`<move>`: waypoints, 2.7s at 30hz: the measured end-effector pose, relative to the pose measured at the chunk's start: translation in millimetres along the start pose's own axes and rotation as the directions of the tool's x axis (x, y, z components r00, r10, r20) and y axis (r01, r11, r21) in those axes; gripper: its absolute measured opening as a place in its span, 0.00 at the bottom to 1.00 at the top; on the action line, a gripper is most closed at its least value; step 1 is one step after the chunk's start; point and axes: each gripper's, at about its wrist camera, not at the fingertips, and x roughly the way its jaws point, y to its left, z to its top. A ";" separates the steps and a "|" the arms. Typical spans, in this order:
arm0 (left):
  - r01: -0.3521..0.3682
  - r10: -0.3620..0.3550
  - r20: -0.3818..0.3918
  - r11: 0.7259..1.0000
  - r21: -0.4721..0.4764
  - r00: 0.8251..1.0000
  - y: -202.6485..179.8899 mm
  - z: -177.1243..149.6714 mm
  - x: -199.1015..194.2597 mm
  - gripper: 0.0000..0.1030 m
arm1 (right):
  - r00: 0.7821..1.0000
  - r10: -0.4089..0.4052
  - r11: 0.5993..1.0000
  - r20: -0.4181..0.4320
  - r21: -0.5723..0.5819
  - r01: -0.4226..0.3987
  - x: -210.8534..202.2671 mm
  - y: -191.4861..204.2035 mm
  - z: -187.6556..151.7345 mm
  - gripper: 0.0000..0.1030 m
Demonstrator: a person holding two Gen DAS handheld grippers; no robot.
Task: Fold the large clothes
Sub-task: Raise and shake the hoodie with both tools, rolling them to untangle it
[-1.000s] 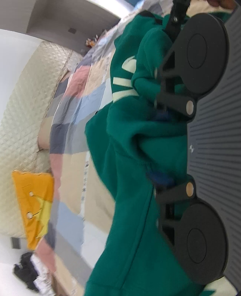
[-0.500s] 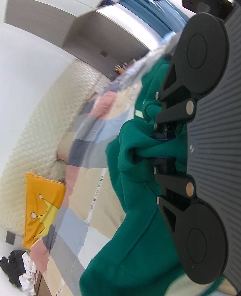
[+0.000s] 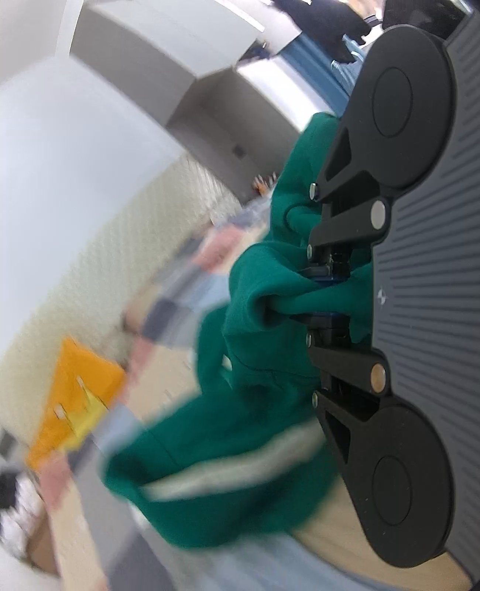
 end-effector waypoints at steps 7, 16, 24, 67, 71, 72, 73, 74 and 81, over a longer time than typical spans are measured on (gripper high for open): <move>-0.108 0.100 -0.093 0.990 -0.086 0.991 13.5 -22.1 -26.6 0.16 | 0.970 0.020 0.993 -0.242 0.120 0.009 2.1 26.9 -31.1 0.24; -0.174 0.156 -0.160 0.979 -0.105 0.975 12.2 -27.5 -40.5 0.58 | 0.913 -0.071 0.901 -0.402 0.367 0.232 -10.3 2.0 -55.1 0.57; -0.190 0.177 -0.092 0.967 -0.167 0.980 17.9 17.4 -48.1 0.71 | 0.933 -0.148 0.786 -0.329 0.533 0.313 -3.7 -23.5 -29.4 0.80; -0.117 0.111 -0.038 0.964 -0.238 0.993 68.2 35.2 64.5 0.75 | 0.897 -0.442 0.795 -0.026 0.452 0.405 41.4 -108.0 5.9 0.12; -0.111 0.090 -0.101 0.967 -0.231 0.991 67.5 28.8 74.3 0.76 | 0.867 -0.497 0.740 -0.027 0.508 0.440 34.6 -128.8 7.8 0.12; -0.112 0.087 -0.115 0.966 -0.233 0.990 67.0 26.0 77.4 0.76 | 0.857 -0.515 0.731 -0.027 0.508 0.455 33.5 -132.6 8.0 0.12; -0.115 0.087 -0.127 0.966 -0.232 0.988 66.3 22.9 80.4 0.76 | 0.847 -0.531 0.723 -0.029 0.506 0.471 33.0 -134.5 8.6 0.12; -0.118 0.087 -0.139 0.966 -0.231 0.986 66.1 20.6 83.8 0.76 | 0.835 -0.550 0.709 -0.034 0.510 0.487 33.1 -138.8 8.9 0.12; -0.061 -0.002 -0.217 0.957 -0.282 0.976 66.1 4.6 107.9 0.76 | 0.823 -0.562 0.669 -0.082 0.541 0.510 35.3 -146.5 -5.7 0.13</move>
